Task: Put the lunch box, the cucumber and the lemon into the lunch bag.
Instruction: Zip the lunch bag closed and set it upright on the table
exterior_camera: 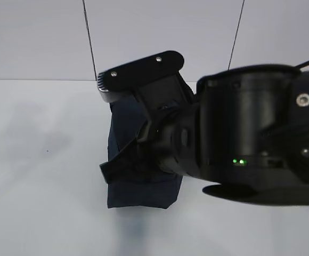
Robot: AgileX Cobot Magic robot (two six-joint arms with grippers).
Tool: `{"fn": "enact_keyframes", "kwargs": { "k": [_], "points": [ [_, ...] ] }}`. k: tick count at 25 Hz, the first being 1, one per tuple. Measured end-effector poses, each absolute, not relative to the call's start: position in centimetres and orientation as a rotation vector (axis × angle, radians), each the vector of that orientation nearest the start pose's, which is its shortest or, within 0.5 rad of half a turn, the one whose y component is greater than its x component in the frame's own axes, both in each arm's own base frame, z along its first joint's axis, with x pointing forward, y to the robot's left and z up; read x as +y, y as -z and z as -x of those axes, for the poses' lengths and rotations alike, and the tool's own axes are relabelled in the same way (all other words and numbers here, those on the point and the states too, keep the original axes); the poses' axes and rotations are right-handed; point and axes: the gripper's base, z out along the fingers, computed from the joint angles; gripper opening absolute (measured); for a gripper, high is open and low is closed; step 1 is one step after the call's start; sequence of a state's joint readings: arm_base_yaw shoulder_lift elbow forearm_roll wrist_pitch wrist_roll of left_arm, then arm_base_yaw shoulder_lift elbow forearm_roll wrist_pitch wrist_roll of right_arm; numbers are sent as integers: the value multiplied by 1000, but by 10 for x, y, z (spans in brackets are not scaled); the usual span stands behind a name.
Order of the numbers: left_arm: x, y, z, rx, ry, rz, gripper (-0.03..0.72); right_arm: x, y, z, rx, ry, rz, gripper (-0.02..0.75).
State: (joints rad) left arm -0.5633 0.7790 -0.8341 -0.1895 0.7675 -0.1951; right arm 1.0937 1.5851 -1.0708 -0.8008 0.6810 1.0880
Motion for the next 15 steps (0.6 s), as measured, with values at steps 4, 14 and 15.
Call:
{"fn": "enact_keyframes", "kwargs": {
  "k": [4, 14, 15],
  "points": [
    [-87, -354, -116, 2231, 637, -337, 465, 275, -271, -191, 2260, -80, 643, 20],
    [-84, -353, -118, 2219, 563, -361, 465, 285, -308, -198, 2156, -59, 725, 20],
    [-84, -353, -118, 2219, 561, -362, 465, 286, -311, -199, 2143, -57, 739, 20]
  ]
}}
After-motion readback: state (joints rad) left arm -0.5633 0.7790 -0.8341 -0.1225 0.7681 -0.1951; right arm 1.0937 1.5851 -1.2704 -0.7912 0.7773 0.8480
